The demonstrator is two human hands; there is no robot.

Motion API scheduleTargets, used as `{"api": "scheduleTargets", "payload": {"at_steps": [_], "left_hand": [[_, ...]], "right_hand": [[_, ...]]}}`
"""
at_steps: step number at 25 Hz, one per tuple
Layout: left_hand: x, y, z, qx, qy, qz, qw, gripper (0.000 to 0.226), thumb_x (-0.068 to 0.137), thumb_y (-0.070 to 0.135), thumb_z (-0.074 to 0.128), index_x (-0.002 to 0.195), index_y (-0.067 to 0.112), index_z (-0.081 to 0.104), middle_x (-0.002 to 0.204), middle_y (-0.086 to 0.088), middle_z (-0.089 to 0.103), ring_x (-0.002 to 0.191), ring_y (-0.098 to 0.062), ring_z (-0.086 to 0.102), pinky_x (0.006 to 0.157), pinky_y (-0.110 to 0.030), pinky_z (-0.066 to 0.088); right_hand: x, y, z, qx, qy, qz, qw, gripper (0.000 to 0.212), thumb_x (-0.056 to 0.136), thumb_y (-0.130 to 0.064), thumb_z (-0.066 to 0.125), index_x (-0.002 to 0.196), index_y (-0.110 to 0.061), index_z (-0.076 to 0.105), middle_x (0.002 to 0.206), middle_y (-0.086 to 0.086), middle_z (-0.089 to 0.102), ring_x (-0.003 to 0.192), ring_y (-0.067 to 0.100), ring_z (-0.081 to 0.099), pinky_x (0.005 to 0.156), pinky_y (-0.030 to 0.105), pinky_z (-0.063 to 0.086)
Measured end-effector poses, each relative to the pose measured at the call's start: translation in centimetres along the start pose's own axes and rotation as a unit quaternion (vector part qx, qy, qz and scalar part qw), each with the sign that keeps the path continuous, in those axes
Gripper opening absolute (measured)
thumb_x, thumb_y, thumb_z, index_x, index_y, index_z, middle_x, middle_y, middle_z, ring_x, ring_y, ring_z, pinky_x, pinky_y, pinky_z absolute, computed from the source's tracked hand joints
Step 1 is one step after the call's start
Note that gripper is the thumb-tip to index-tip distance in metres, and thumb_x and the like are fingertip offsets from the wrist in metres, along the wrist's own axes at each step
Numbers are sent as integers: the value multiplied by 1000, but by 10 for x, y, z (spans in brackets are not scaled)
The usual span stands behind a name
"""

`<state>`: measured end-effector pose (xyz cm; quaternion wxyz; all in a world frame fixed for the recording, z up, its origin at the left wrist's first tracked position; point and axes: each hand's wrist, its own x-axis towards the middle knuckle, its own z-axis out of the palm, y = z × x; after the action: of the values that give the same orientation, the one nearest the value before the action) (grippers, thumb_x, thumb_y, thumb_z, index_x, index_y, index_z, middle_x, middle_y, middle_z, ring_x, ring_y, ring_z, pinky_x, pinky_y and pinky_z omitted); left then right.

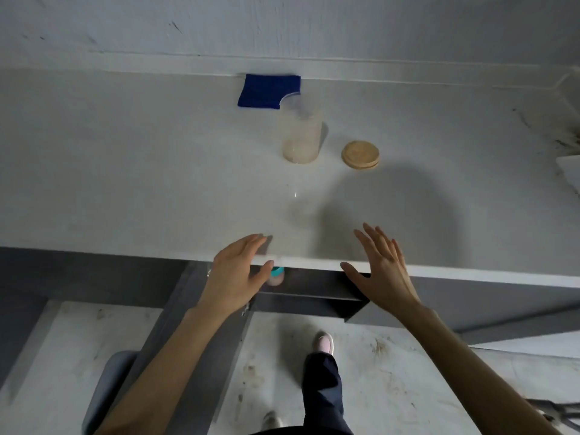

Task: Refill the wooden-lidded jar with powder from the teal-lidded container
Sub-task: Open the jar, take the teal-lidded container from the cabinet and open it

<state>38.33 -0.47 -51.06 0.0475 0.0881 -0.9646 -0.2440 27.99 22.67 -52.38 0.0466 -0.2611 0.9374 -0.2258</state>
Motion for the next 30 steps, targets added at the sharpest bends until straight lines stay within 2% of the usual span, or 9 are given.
{"api": "scheduleTargets", "payload": {"at_steps": [5,12,16,20,26,30], "left_hand": [[-72,-17,5,2,-19,-12,1000,72,74,54,27,126,9,47,131,-11,53,121,-26,49,101,-38,37],[-119,-26,23,-24,-56,-59,996,79,70,57,25,128,8,43,134,-12,49,120,-30,48,101,-37,36],[-119,-37,51,-45,-71,-120,989,70,75,47,35,132,7,38,137,-13,46,123,-30,45,103,-38,34],[-108,-55,88,-50,-91,-157,982,57,88,33,50,136,8,30,143,-11,39,128,-28,39,105,-39,30],[-78,-95,159,-74,-81,-165,980,62,87,30,52,139,9,23,146,-10,33,131,-26,35,107,-38,30],[-49,-126,211,-127,-67,-195,970,67,85,29,56,139,7,22,145,-12,34,132,-24,34,108,-37,31]], "right_hand": [[-73,-33,18,26,9,17,999,62,85,-38,55,137,-16,31,150,5,23,140,21,11,114,37,4],[-119,-54,48,15,-54,25,998,60,86,-39,53,137,-16,31,150,6,23,140,24,14,113,40,11],[-105,-50,71,10,-100,24,995,59,87,-39,51,137,-17,30,151,5,22,139,24,16,113,40,14],[-82,-34,107,12,-132,16,991,58,86,-37,52,136,-16,32,149,6,25,138,24,21,112,39,19],[-35,-4,180,28,-151,7,988,62,85,-34,55,137,-14,30,145,8,33,131,26,31,107,39,28],[0,14,232,59,-153,12,986,66,84,-34,56,139,-14,25,143,10,34,129,27,34,105,40,31]]}}
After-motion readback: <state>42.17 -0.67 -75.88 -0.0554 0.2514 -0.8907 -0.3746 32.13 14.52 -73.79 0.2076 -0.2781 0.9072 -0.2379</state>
